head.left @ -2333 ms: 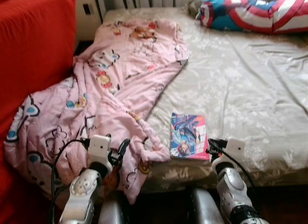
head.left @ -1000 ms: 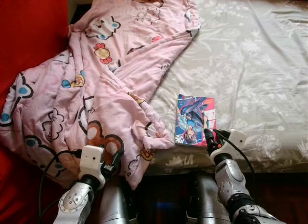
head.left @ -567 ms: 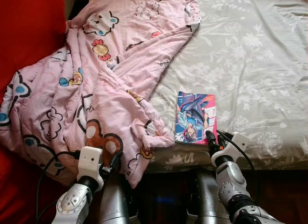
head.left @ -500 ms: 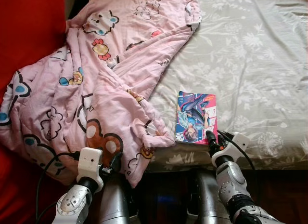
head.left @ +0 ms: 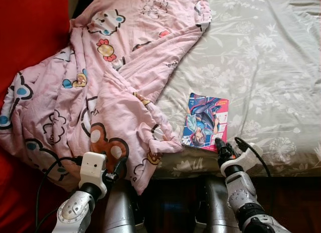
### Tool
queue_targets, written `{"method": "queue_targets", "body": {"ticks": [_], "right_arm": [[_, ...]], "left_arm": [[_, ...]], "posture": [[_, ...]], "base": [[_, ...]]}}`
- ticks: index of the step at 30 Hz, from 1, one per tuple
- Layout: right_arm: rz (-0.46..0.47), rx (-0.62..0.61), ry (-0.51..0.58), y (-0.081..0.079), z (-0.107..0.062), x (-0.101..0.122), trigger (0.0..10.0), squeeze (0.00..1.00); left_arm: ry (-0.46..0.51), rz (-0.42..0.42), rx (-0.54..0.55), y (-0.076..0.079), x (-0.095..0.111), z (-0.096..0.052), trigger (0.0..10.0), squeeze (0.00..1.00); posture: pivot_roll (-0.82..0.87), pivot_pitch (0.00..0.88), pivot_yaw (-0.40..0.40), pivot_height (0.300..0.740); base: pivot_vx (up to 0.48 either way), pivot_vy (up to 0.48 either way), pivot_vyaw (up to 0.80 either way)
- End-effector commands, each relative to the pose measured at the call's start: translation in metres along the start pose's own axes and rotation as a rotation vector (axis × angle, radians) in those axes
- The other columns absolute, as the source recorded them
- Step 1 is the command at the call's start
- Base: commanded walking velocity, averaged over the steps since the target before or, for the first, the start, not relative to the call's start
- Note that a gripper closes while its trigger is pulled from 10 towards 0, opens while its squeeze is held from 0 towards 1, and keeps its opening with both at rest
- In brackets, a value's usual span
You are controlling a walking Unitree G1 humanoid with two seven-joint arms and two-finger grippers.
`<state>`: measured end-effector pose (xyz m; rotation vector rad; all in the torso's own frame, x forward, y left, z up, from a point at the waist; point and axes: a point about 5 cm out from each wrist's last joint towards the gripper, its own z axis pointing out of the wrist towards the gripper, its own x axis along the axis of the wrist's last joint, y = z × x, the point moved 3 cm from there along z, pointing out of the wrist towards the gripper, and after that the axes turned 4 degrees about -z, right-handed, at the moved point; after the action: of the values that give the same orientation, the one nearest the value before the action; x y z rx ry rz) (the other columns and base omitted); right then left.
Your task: Clean up the room
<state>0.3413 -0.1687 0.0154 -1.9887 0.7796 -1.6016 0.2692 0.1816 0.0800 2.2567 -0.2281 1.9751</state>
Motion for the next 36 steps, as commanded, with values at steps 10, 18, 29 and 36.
{"method": "queue_targets", "body": {"ticks": [10, 18, 29, 36], "right_arm": [[0.147, 0.002, -0.141, 0.005, -0.016, -0.043, 10.0, 0.0], [0.155, 0.006, -0.117, 0.004, -0.014, -0.036, 0.0, 0.0], [0.143, -0.03, -0.105, 0.012, -0.015, -0.034, 0.0, 0.0], [0.103, -0.049, -0.067, 0.01, -0.01, -0.023, 0.0, 0.0]], "left_arm": [[-0.042, 0.014, 0.011, -0.005, -0.007, -0.007, 10.0, 0.0], [-0.049, 0.021, 0.012, -0.005, -0.008, -0.005, 10.0, 0.0], [-0.054, 0.024, 0.009, -0.003, -0.008, -0.003, 10.0, 0.0], [-0.059, 0.035, 0.006, -0.002, -0.01, 0.001, 10.0, 0.0]], "posture": [[0.08, 0.328, 0.06, 0.585], [0.09, 0.323, 0.061, 0.585], [0.08, 0.32, 0.06, 0.585], [0.07, 0.303, 0.055, 0.585]], "base": [[0.0, 0.0, 0.0], [0.0, 0.0, 0.0], [0.0, 0.0, 0.0], [0.0, 0.0, 0.0]]}}
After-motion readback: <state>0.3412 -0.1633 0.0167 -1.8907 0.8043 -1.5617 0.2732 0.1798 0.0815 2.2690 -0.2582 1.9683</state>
